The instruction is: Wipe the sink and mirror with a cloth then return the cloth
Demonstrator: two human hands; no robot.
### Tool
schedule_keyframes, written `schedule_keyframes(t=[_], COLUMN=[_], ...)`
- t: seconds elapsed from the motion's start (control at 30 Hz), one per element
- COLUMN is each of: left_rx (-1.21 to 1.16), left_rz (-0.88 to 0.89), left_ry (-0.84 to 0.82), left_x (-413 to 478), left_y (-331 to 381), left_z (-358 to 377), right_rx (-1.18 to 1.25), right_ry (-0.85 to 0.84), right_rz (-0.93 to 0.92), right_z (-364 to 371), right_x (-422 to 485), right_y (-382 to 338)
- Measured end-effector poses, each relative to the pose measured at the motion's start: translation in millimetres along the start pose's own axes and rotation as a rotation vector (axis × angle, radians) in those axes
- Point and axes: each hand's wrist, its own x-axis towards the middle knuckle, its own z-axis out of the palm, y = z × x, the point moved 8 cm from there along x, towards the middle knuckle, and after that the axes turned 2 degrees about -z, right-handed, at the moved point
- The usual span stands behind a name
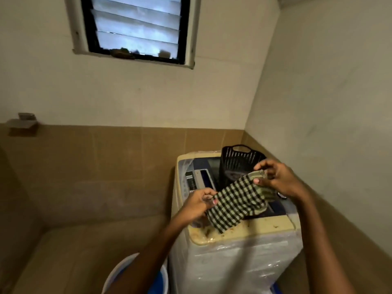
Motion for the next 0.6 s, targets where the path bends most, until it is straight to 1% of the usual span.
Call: schedule_keyframes(t=[0.1,0.17,0.23,0.33,0.43,0.5,0.6], left_rx=[0.005,0.001,0.011,0.109,0.223,0.237,0.271], left_rz=[0.006,-0.034,-0.115,-0.227,-0.213,-0.167,-0.119], left_ry=[0.029,0.096,0.161,0.226,0.244,0.196,0.142], left_x=[39.9,65.5,85.8,100.4,106.6,107.9,100.8], left_y=[2.4,-4.4,-20.1,-39.6,-47.0,-51.0,-51.8], left_z=[32.1,41.1,43.3,37.2,29.8,27.0,17.0], right_rx=[-0.183,-0.259,-0.291,-0.476,-0.564,-0.560,-0.565], right_ry=[0.127,0.135,0.072,-0.034,-0.180,-0.287,-0.357], right_rz=[0.002,0.051,0.070,0.091,0.157,0.202,0.212], right_z=[-32.7,-30.2,-6.5,41.3,79.6,93.8,100.5], right_x=[45.5,83.4,115.3,141.8,141.8,139.3,139.3], right_y=[10.1,21.1,36.6,70.8,105.7,120.6,126.3])
